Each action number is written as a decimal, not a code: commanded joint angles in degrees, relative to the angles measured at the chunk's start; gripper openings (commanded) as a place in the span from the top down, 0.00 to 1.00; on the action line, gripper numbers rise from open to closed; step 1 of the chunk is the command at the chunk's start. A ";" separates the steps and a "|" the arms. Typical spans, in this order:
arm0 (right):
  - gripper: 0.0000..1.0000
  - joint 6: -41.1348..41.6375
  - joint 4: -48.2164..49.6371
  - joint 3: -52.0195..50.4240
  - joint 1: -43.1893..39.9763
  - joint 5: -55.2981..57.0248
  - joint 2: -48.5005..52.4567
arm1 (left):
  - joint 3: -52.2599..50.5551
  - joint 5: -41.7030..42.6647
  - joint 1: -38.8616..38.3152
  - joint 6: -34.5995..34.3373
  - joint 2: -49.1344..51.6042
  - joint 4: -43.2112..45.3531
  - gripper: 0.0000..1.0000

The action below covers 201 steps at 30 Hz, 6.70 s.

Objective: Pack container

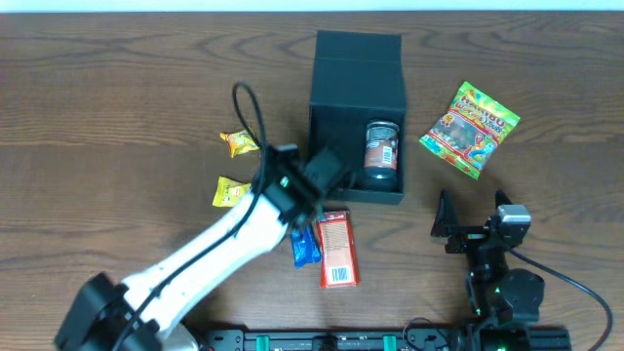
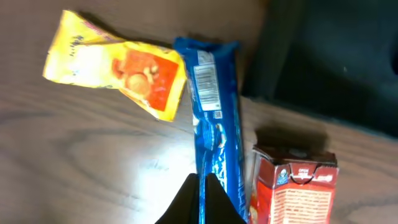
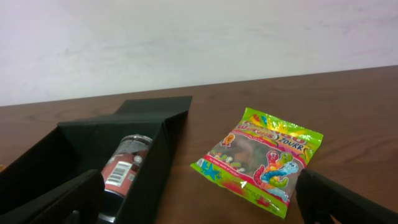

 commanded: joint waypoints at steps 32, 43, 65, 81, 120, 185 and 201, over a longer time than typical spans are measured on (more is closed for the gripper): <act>0.01 0.63 -0.22 -0.11 -0.17 -0.39 -0.35 | -11.82 7.10 1.81 -1.99 9.51 19.74 0.19; 0.01 0.63 -0.22 -0.11 -0.17 -0.39 -0.35 | -11.82 5.90 1.81 -1.90 12.46 21.64 0.50; 0.01 0.63 -0.22 -0.11 -0.17 -0.39 -0.35 | -8.26 3.02 1.70 6.38 4.63 9.22 0.88; 0.01 0.63 -0.22 -0.11 -0.17 -0.39 -0.35 | 9.44 1.84 1.81 16.13 1.60 3.48 0.86; 0.01 0.63 -0.22 -0.11 -0.17 -0.39 -0.35 | 37.99 19.65 0.22 29.79 31.23 14.58 0.87; 0.01 0.63 -0.22 -0.11 -0.17 -0.39 -0.35 | 38.58 23.52 5.49 23.98 31.98 14.78 0.87; 0.01 0.63 -0.22 -0.11 -0.17 -0.39 -0.35 | 38.53 26.80 2.12 32.41 37.18 19.67 0.82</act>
